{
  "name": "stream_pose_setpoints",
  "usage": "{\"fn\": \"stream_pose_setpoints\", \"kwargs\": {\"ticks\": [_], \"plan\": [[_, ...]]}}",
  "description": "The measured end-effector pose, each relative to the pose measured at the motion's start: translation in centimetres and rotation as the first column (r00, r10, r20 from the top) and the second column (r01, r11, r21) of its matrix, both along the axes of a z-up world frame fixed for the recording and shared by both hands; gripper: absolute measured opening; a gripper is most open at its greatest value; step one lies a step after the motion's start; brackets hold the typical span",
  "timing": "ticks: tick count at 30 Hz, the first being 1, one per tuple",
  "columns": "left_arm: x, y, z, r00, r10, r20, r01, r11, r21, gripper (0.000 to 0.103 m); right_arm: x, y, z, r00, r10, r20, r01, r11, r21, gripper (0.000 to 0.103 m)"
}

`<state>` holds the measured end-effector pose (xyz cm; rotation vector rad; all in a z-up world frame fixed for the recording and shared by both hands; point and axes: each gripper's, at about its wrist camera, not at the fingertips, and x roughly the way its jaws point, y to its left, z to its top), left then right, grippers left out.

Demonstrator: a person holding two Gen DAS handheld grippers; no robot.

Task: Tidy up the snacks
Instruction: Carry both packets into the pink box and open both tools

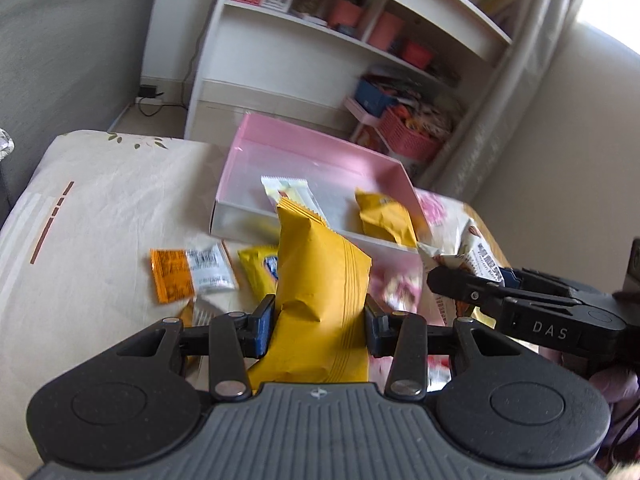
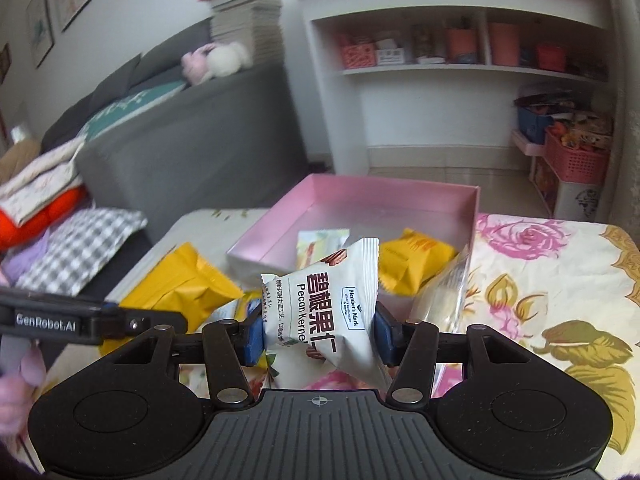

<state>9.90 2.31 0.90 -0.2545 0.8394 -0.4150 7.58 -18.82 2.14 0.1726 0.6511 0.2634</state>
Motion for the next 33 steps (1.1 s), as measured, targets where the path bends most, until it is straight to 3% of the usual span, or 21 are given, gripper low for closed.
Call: {"fn": "stream_pose_setpoints", "kwargs": {"ticks": [8, 13, 18, 27, 33], "plan": [[3.0, -0.7, -0.3, 0.991, 0.132, 0.003, -0.132, 0.991, -0.027, 0.04, 3.8, -2.0, -0.4, 0.991, -0.127, -0.045, 0.131, 0.986, 0.102, 0.052], [5.5, -2.4, -0.3, 0.991, 0.131, 0.02, -0.131, 0.991, 0.004, 0.04, 6.1, -3.6, -0.9, 0.976, -0.182, -0.119, 0.207, 0.948, 0.242, 0.052], [8.2, -3.7, -0.4, 0.991, 0.121, 0.064, -0.124, 0.991, 0.042, 0.04, 8.7, -4.9, -0.7, 0.972, -0.2, -0.12, 0.225, 0.939, 0.258, 0.052], [13.1, -3.8, -2.7, 0.984, 0.174, 0.035, -0.176, 0.983, 0.051, 0.04, 13.4, -6.9, -2.4, 0.969, -0.187, -0.159, 0.228, 0.925, 0.304, 0.052], [15.6, -4.5, -3.4, 0.982, 0.185, 0.031, -0.187, 0.981, 0.051, 0.04, 15.5, -7.0, -3.2, 0.968, -0.2, -0.153, 0.229, 0.951, 0.207, 0.052]]}}
